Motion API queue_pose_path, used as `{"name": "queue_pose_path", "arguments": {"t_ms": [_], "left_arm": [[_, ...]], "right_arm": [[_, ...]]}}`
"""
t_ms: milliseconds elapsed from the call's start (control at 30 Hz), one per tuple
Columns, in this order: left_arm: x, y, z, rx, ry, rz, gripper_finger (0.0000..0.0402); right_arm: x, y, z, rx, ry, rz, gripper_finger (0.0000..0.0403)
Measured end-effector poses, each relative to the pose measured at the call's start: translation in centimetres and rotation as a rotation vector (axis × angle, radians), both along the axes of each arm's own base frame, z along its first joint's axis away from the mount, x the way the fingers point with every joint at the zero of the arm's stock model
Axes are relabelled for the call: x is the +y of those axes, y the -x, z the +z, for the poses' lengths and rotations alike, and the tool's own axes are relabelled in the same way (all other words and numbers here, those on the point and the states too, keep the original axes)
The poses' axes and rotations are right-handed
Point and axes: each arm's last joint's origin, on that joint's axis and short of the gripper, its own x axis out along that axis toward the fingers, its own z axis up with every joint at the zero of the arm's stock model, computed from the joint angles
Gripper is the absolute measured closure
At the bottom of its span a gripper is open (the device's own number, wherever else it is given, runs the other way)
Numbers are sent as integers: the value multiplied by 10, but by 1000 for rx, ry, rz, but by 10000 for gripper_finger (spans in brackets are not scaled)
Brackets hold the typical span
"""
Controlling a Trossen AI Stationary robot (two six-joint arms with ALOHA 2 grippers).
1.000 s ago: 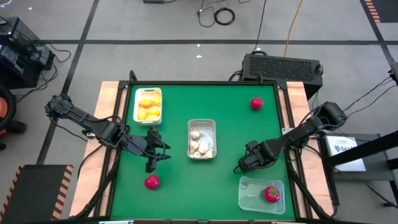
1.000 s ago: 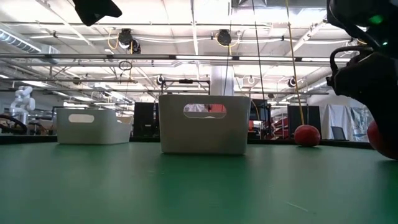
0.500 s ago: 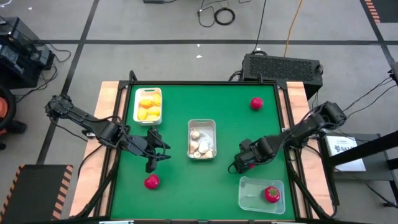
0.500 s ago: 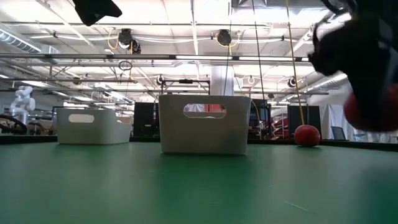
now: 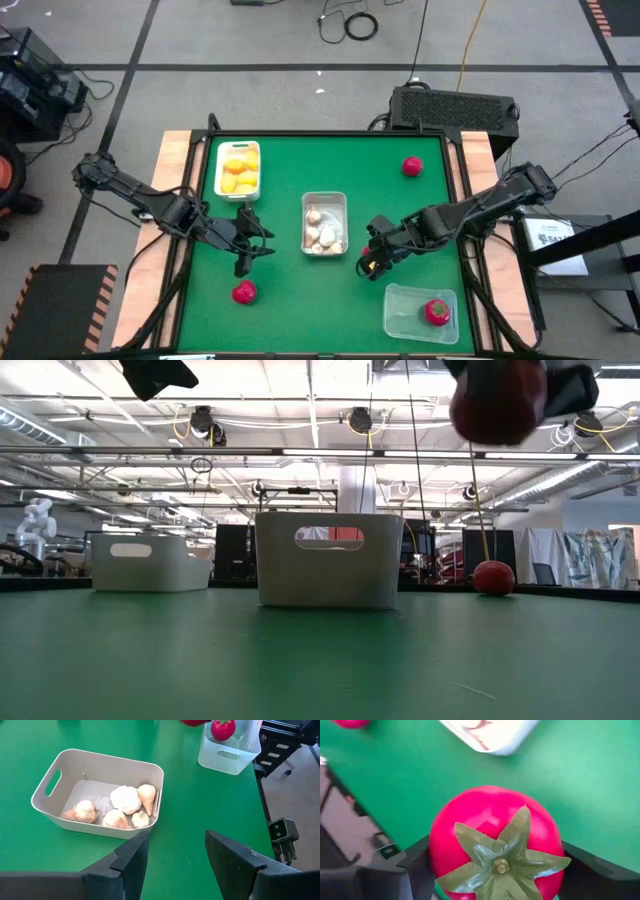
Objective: Sort produce into baskets
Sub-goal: Put the tomato into the transparent bin
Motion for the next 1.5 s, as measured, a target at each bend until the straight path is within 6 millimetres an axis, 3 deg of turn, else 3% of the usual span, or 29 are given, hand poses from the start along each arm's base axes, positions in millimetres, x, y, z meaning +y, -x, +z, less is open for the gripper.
{"name": "queue_pose_path", "arguments": {"t_ms": [167, 433, 833, 1200, 1500], "left_arm": [[0, 0, 0, -1, -1, 1, 198], [0, 0, 0, -1, 4, 5, 198], [0, 0, 0, -1, 0, 1, 198], [0, 0, 0, -1, -1, 0, 198], [0, 0, 0, 3, -2, 0, 198]], "right_arm": [[17, 4, 14, -28, -64, 46, 105], [53, 30, 11, 73, -106, 59, 105], [91, 61, 2, 192, -149, -70, 103], [105, 74, 1, 219, -174, -116, 67], [109, 79, 1, 229, -187, -139, 62]]}}
